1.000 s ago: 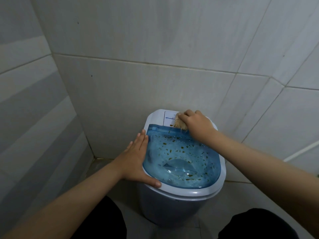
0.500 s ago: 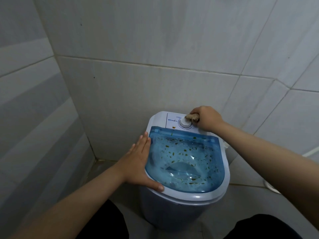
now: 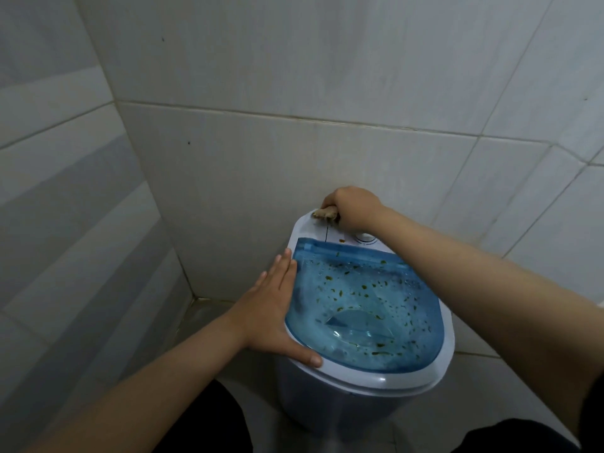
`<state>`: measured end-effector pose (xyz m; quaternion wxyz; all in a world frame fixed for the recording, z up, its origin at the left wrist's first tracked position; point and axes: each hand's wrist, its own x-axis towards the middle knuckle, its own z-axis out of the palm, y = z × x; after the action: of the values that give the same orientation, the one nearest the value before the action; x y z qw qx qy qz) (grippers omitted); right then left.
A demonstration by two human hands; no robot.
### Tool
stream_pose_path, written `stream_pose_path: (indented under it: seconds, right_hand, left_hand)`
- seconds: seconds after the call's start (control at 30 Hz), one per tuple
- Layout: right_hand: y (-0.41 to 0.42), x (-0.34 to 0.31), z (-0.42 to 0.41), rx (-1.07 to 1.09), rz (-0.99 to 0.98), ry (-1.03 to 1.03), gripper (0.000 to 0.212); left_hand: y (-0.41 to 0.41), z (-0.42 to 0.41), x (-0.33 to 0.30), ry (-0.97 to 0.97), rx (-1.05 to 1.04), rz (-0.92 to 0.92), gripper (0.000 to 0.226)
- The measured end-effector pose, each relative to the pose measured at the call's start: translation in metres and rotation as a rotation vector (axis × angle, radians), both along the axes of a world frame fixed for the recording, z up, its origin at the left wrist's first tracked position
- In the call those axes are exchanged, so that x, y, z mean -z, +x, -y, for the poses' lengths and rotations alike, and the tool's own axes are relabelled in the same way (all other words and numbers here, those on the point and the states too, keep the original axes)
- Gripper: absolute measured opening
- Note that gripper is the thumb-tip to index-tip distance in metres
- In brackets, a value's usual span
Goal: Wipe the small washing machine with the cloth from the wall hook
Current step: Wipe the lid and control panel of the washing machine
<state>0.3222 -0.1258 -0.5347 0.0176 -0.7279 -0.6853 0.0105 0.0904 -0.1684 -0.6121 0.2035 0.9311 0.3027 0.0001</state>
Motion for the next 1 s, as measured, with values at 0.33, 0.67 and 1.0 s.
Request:
stream_pose_path:
  seconds: [0.33, 0.67, 1.0]
  right_hand:
    - [-0.037, 0.024, 0.008, -0.318, 0.192, 0.049, 0.045]
    - [-0.020, 0.028, 0.048, -0.153, 0.139, 0.012, 0.055]
    - [-0.018, 0.008, 0.064, -0.064, 0.064, -0.122, 0.041]
  left_hand:
    - [0.000, 0.001, 0.000, 0.008, -0.007, 0.013, 0.155]
    - [-0.001, 0.001, -0.001, 0.007, -0.003, -0.011, 0.154]
    - [-0.001, 0.002, -0.001, 0.005, -0.006, -0.023, 0.155]
